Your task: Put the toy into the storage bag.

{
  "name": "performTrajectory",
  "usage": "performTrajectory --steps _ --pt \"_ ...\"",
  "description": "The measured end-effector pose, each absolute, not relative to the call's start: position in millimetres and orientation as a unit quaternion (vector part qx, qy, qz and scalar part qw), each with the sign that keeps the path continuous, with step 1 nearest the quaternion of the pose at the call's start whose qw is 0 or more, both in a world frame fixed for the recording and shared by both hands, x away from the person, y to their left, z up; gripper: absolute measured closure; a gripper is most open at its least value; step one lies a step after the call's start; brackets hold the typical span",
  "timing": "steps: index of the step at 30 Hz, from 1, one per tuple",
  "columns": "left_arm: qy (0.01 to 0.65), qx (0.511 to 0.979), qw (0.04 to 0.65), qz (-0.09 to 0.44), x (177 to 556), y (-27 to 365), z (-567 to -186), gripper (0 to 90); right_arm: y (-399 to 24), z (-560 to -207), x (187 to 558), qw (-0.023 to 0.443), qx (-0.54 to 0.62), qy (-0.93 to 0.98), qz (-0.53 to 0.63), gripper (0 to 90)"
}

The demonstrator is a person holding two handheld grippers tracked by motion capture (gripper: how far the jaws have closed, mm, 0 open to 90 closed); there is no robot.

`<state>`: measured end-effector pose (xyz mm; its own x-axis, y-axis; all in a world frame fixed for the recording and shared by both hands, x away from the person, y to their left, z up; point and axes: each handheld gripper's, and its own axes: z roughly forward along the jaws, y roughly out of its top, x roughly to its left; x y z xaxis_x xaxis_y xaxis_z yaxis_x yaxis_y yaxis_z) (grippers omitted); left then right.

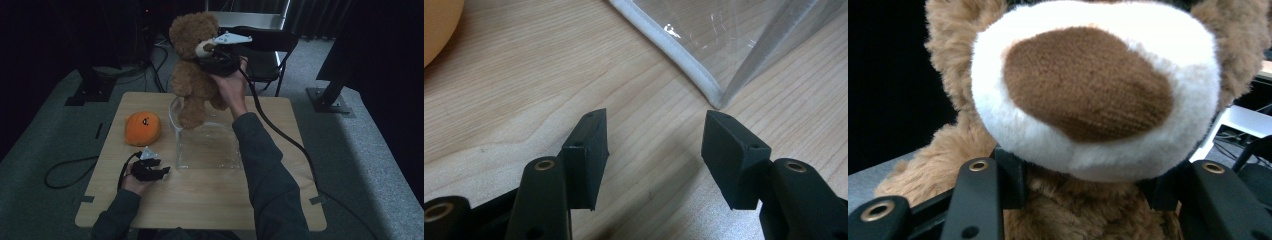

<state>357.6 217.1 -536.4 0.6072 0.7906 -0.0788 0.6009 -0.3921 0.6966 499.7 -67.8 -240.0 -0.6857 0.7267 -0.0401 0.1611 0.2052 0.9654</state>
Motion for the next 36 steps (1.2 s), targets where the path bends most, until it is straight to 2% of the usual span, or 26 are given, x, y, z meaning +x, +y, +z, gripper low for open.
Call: performTrajectory --steps 11,21,36 --pt "0.422 0.824 0.354 0.134 357.6 217.1 -536.4 44.6 -66.5 -245.7 499.5 0.271 0.308 0.73 0.546 47.3" --pt "0.422 0.823 0.355 0.134 357.7 216.8 -536.7 44.5 -84.1 -261.1 507.0 0.247 0.34 0.715 0.558 47.4" --pt "0.422 0.824 0.355 0.134 357.7 216.8 -536.5 44.5 -77.2 -267.1 504.5 0.269 0.331 0.724 0.542 47.4"
